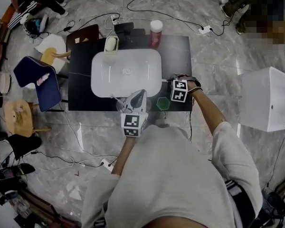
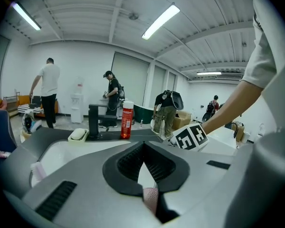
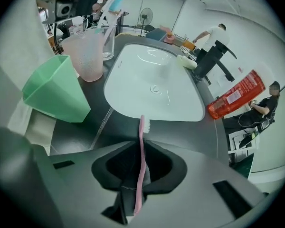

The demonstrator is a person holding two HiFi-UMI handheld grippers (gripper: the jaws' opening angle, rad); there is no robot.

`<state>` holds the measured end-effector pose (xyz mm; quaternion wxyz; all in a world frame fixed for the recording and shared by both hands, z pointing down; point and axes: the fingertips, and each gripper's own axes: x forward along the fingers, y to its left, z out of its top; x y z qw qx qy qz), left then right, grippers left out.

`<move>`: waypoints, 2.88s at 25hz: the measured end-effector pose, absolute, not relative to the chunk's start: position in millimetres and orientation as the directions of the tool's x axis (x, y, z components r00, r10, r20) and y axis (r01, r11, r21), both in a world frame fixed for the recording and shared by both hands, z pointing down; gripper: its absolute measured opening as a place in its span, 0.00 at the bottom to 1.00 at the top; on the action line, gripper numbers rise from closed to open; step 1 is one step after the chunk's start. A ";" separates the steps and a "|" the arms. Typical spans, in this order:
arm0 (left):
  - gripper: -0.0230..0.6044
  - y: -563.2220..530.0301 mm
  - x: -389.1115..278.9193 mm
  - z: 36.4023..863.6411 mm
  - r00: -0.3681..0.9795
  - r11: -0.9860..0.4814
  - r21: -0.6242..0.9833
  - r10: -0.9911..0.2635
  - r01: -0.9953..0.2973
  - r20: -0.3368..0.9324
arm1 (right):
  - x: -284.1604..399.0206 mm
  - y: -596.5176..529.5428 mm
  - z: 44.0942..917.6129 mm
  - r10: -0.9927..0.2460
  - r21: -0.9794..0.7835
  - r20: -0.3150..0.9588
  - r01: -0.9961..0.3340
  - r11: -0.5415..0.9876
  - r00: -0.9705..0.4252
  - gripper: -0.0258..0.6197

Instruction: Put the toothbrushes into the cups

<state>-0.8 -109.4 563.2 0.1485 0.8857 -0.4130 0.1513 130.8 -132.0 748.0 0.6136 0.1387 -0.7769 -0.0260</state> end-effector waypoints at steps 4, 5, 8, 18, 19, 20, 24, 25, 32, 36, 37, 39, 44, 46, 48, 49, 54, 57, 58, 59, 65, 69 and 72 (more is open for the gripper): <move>0.08 -108.5 -3.4 563.3 0.605 -0.606 0.136 -0.696 -0.784 0.387 | 129.4 -128.4 750.9 -0.213 0.170 0.951 -0.193 0.966 -0.225 0.10; 0.08 -108.2 -3.7 563.0 0.604 -0.605 0.135 -0.697 -0.785 0.387 | 129.3 -128.1 750.9 -0.215 0.171 0.950 -0.197 0.965 -0.228 0.10; 0.08 -107.4 -3.4 562.2 0.600 -0.603 0.131 -0.699 -0.787 0.389 | 129.7 -128.0 750.1 -0.236 0.188 0.943 -0.213 0.959 -0.233 0.10; 0.08 -104.9 -6.6 559.9 0.593 -0.602 0.111 -0.709 -0.791 0.383 | 132.6 -132.2 727.6 -0.360 0.225 0.882 -0.397 0.890 -0.305 0.10; 0.08 -104.5 -6.5 560.4 0.594 -0.603 0.111 -0.708 -0.790 0.383 | 133.3 -134.4 721.1 -0.382 0.222 0.867 -0.438 0.871 -0.319 0.10; 0.08 -104.7 -6.1 560.0 0.595 -0.604 0.110 -0.707 -0.789 0.383 | 133.9 -136.8 713.7 -0.406 0.216 0.850 -0.483 0.849 -0.334 0.10; 0.08 -104.5 -1.9 553.6 0.607 -0.616 0.110 -0.701 -0.780 0.375 | 136.1 -139.8 684.2 -0.507 0.168 0.772 -0.645 0.745 -0.384 0.09; 0.08 -103.5 -0.5 553.4 0.613 -0.621 0.114 -0.697 -0.776 0.372 | 136.9 -139.0 677.3 -0.529 0.155 0.752 -0.675 0.721 -0.393 0.10; 0.08 -98.0 5.9 552.3 0.638 -0.647 0.117 -0.677 -0.754 0.366 | 142.6 -129.3 630.2 -0.677 0.049 0.607 -0.831 0.554 -0.416 0.09; 0.08 -95.8 7.0 549.4 0.647 -0.655 0.116 -0.674 -0.747 0.357 | 143.0 -122.0 603.4 -0.745 -0.027 0.517 -0.878 0.479 -0.422 0.09; 0.08 -95.1 6.9 548.8 0.648 -0.656 0.116 -0.673 -0.745 0.356 | 142.3 -120.0 597.1 -0.758 -0.041 0.497 -0.884 0.465 -0.422 0.09; 0.08 -94.0 6.7 547.8 0.651 -0.660 0.114 -0.672 -0.743 0.354 | 140.8 -116.5 584.4 -0.783 -0.066 0.457 -0.894 0.443 -0.422 0.09; 0.08 -91.4 7.3 542.7 0.657 -0.668 0.106 -0.670 -0.737 0.346 | 133.5 -107.2 551.9 -0.821 -0.074 0.379 -0.898 0.433 -0.427 0.09; 0.08 -90.2 6.0 542.2 0.656 -0.666 0.108 -0.672 -0.739 0.345 | 130.2 -103.4 541.9 -0.831 -0.070 0.353 -0.898 0.434 -0.429 0.09; 0.08 -89.8 4.3 541.1 0.653 -0.663 0.106 -0.676 -0.741 0.342 | 125.8 -100.1 532.5 -0.838 -0.065 0.330 -0.896 0.440 -0.435 0.09; 0.08 -89.4 3.5 540.3 0.652 -0.662 0.104 -0.678 -0.742 0.341 | 123.3 -98.4 527.1 -0.841 -0.066 0.317 -0.895 0.442 -0.439 0.09; 0.08 -89.4 -0.7 537.1 0.647 -0.656 0.102 -0.686 -0.748 0.332 | 105.3 -93.2 504.9 -0.845 -0.075 0.261 -0.882 0.465 -0.467 0.09; 0.08 -87.5 -4.5 538.2 0.644 -0.652 0.104 -0.688 -0.751 0.335 | 94.3 -92.3 503.1 -0.838 -0.084 0.251 -0.873 0.480 -0.485 0.09; 0.08 -87.4 -6.3 537.7 0.640 -0.648 0.104 -0.692 -0.754 0.334 | 91.1 -92.4 504.5 -0.835 -0.088 0.252 -0.871 0.484 -0.490 0.09; 0.08 -87.6 -8.6 537.0 0.635 -0.643 0.103 -0.697 -0.759 0.333 | 88.0 -92.5 506.7 -0.831 -0.092 0.254 -0.868 0.488 -0.494 0.09; 0.08 -85.0 -22.3 539.7 0.612 -0.616 0.108 -0.714 -0.780 0.340 | 75.1 -91.8 532.5 -0.811 -0.090 0.302 -0.862 0.499 -0.501 0.09; 0.08 -84.6 -30.6 541.0 0.594 -0.597 0.110 -0.727 -0.794 0.344 | 71.3 -88.9 548.4 -0.799 -0.066 0.336 -0.859 0.508 -0.498 0.09; 0.08 -82.2 -33.6 547.3 0.589 -0.590 0.118 -0.727 -0.799 0.352 | 71.1 -85.1 564.2 -0.792 -0.035 0.365 -0.858 0.513 -0.489 0.09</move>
